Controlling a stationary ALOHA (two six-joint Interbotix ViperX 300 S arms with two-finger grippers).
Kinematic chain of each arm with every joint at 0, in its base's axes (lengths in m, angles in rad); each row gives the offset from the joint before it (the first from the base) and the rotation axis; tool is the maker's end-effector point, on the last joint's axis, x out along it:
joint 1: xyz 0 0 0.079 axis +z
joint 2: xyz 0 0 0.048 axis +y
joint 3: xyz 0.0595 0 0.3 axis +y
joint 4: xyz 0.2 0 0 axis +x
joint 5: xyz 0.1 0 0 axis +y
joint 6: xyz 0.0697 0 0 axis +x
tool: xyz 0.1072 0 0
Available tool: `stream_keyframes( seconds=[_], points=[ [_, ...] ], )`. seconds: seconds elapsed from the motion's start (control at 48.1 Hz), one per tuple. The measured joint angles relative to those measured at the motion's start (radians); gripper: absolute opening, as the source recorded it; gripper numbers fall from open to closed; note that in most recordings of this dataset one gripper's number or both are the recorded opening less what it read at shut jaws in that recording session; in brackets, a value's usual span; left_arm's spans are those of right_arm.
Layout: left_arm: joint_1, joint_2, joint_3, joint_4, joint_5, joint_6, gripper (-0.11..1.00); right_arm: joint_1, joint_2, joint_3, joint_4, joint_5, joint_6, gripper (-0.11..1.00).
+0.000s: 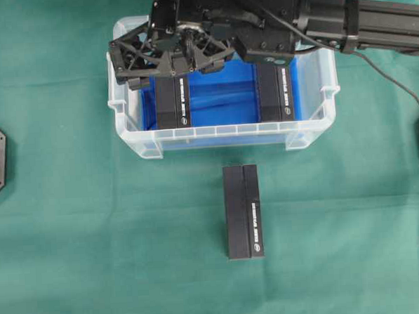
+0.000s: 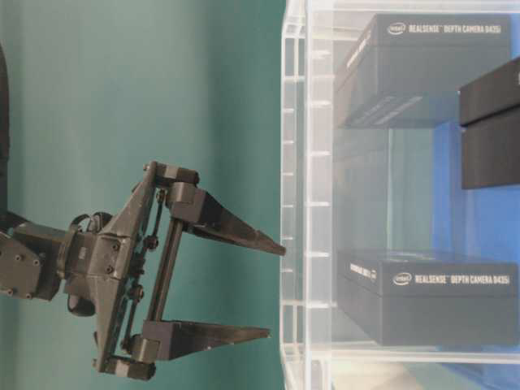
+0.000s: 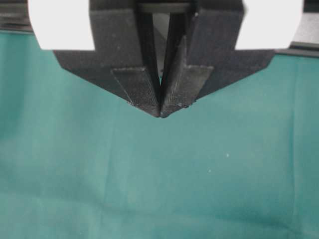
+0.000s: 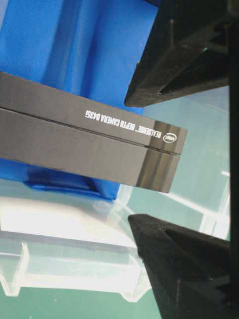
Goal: Take the box out of the case with the right arm.
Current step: 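Move the open right gripper over the left black box in the case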
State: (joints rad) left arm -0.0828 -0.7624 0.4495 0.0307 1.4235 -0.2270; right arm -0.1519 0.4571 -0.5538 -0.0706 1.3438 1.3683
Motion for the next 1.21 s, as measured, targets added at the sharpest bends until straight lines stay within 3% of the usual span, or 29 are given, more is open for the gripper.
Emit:
stream_keyframes(
  seconds=[0.354, 1.206],
  points=[
    [0.0, -0.002, 0.0, 0.0, -0.002, 0.0, 0.0, 0.0, 0.0, 0.0, 0.0, -0.002, -0.006, 0.94],
    [0.0, 0.0, 0.0, 0.0, -0.002, 0.0, 0.0, 0.0, 0.0, 0.0, -0.002, -0.026, -0.003, 0.94]
  ],
)
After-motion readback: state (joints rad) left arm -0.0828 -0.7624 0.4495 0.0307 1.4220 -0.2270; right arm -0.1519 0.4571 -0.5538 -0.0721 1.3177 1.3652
